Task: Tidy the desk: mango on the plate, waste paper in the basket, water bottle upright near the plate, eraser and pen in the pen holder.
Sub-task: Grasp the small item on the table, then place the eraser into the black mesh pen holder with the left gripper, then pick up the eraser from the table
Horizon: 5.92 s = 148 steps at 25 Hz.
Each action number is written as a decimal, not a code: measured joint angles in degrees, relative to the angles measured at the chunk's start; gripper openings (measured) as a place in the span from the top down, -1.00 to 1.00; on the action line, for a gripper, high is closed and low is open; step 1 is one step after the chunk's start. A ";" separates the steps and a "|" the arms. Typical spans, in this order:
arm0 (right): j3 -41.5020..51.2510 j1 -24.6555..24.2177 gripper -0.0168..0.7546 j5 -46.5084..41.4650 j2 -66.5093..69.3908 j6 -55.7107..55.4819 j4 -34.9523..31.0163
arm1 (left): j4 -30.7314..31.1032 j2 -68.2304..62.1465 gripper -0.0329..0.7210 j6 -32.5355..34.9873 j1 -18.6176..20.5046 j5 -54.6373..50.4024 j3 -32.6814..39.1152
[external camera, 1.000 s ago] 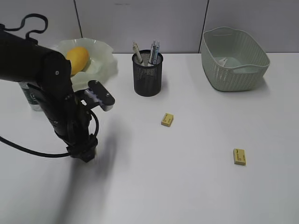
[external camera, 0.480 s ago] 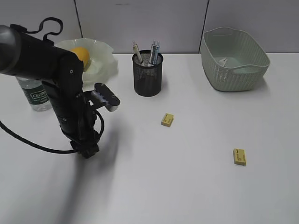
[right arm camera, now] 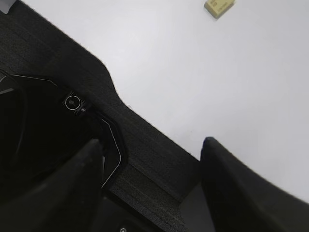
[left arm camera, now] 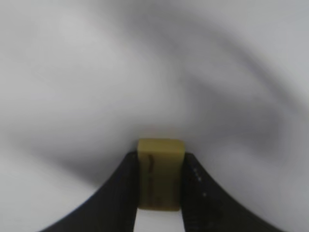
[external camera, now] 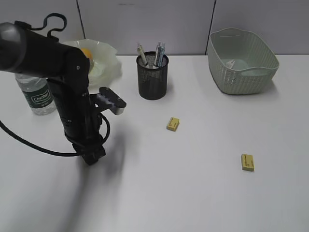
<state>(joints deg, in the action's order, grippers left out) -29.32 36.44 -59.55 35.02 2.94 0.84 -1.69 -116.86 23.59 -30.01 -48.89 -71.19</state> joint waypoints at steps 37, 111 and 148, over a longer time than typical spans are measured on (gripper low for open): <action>0.31 0.00 -0.31 0.06 0.00 -0.85 0.24 | -20.57 -9.72 0.37 0.00 -0.25 31.91 -29.39; 0.33 0.00 -0.30 0.06 0.00 -0.94 0.46 | -5.03 65.77 -0.31 -17.99 0.05 -9.04 32.69; -16.98 -4.38 -0.19 14.71 54.86 -24.86 6.52 | -6.39 80.14 -0.37 -18.02 0.05 -8.11 39.13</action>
<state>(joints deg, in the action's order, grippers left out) -46.30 32.06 -44.84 89.89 -21.92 7.36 -8.08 -36.72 5.58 -29.95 -57.00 -32.06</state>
